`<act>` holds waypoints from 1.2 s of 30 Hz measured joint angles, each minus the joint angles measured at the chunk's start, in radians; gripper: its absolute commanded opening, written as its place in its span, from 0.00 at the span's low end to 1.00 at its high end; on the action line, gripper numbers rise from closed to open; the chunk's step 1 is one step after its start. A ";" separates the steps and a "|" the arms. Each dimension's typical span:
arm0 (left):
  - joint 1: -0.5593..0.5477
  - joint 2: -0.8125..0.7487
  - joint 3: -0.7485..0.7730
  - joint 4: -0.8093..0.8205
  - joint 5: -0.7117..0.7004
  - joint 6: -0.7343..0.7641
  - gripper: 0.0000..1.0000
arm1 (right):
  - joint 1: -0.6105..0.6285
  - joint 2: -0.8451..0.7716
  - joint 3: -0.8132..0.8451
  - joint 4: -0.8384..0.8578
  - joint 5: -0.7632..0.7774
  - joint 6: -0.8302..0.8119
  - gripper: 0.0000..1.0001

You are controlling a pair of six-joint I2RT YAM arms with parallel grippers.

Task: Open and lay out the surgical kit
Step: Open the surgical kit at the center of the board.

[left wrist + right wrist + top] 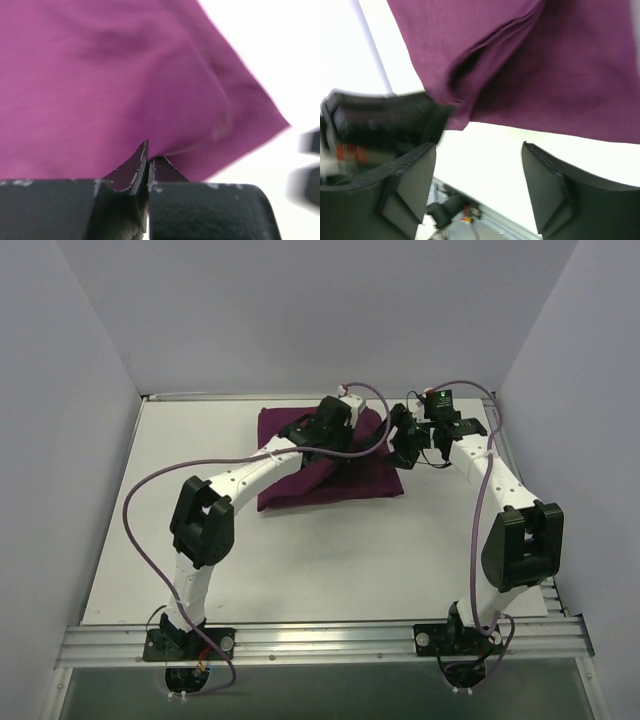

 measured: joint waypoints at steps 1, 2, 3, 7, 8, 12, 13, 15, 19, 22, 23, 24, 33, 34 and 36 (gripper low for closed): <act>0.021 -0.005 -0.008 -0.001 -0.008 -0.007 0.02 | -0.006 0.000 0.019 -0.026 0.014 -0.020 0.75; 0.046 -0.021 -0.029 0.000 -0.017 -0.014 0.02 | -0.012 0.002 0.050 -0.058 0.030 -0.042 0.77; 0.077 -0.044 -0.058 -0.005 -0.022 -0.023 0.02 | -0.014 0.004 0.084 -0.080 0.048 -0.068 0.77; 0.245 -0.178 -0.165 -0.051 -0.065 -0.048 0.02 | -0.014 0.008 0.202 -0.130 0.110 -0.179 0.77; 0.293 -0.220 -0.188 -0.067 -0.087 -0.054 0.02 | -0.004 0.014 0.227 -0.140 0.123 -0.208 0.75; 0.495 -0.425 -0.281 -0.121 -0.197 -0.080 0.02 | 0.109 0.084 0.328 -0.174 0.179 -0.316 0.70; 0.551 -0.484 -0.309 -0.138 -0.228 -0.088 0.04 | 0.153 0.112 0.349 -0.175 0.195 -0.338 0.70; 0.641 -0.580 -0.358 -0.168 -0.284 -0.098 0.39 | 0.252 0.172 0.379 -0.173 0.217 -0.373 0.70; 0.830 -0.697 -0.446 -0.243 -0.373 -0.121 0.60 | 0.420 0.295 0.440 -0.174 0.250 -0.415 0.73; 0.870 -0.704 -0.521 -0.290 -0.395 -0.130 0.91 | 0.515 0.385 0.510 -0.183 0.285 -0.443 0.74; 0.871 -0.702 -0.551 -0.303 -0.395 -0.137 0.95 | 0.535 0.409 0.535 -0.185 0.293 -0.447 0.75; 0.872 -0.698 -0.576 -0.322 -0.389 -0.142 0.97 | 0.549 0.430 0.555 -0.186 0.303 -0.451 0.76; 0.873 -0.721 -0.637 -0.377 -0.185 -0.160 0.94 | 0.530 0.482 0.575 -0.167 0.359 -0.404 0.88; 0.870 -0.737 -0.648 -0.377 -0.156 -0.160 0.94 | 0.525 0.486 0.575 -0.156 0.361 -0.387 0.88; 0.867 -0.771 -0.665 -0.377 -0.102 -0.161 0.94 | 0.518 0.498 0.575 -0.140 0.366 -0.358 0.88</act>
